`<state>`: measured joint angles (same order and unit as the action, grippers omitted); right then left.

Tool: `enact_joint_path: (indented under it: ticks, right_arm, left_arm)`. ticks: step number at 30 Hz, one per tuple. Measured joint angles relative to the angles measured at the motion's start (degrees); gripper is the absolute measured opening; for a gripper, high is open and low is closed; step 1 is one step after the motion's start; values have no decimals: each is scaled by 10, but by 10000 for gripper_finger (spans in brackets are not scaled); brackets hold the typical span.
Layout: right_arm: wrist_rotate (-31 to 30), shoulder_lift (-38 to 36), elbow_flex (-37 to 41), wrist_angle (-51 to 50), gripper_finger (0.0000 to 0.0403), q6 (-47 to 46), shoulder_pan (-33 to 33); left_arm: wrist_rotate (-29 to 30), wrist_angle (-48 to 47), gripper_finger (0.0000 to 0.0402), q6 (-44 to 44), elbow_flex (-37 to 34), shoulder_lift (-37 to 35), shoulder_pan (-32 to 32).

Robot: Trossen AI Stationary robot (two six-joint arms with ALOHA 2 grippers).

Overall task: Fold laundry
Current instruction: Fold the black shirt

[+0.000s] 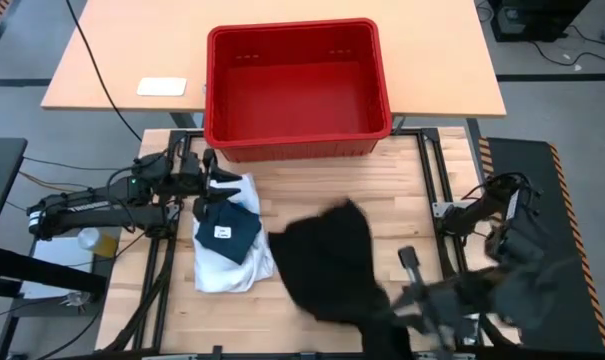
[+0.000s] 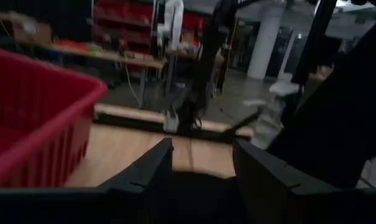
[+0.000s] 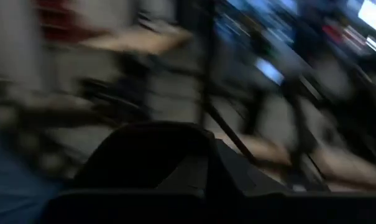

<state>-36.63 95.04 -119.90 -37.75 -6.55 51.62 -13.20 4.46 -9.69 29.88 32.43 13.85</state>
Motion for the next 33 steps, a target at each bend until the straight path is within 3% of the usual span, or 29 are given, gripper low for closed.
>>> enact_joint_path:
  ticks: [3,6,9,15,25,28,33]
  right_arm:
    - [-76,24,0,-96,28,-112,-10]
    - [-101,42,1,-176,44,-200,-24]
    - [-101,52,0,-278,68,-302,-43]
    - [-45,86,3,-522,142,-528,-82]
    - [48,108,33,-504,294,-524,-131]
    - [39,108,55,-471,311,-503,-140]
    - [20,108,133,-383,306,-459,-148]
  left_arm:
    - [-9,-25,172,0,-1,14,-6]
    - [-13,-22,172,-1,-1,26,-22]
    - [-13,-12,172,-2,-1,32,-44]
    - [1,-15,173,18,-1,49,-118]
    - [68,-3,196,5,-1,177,-258]
    - [96,6,191,14,2,210,-297]
    - [173,-13,184,46,32,288,-371]
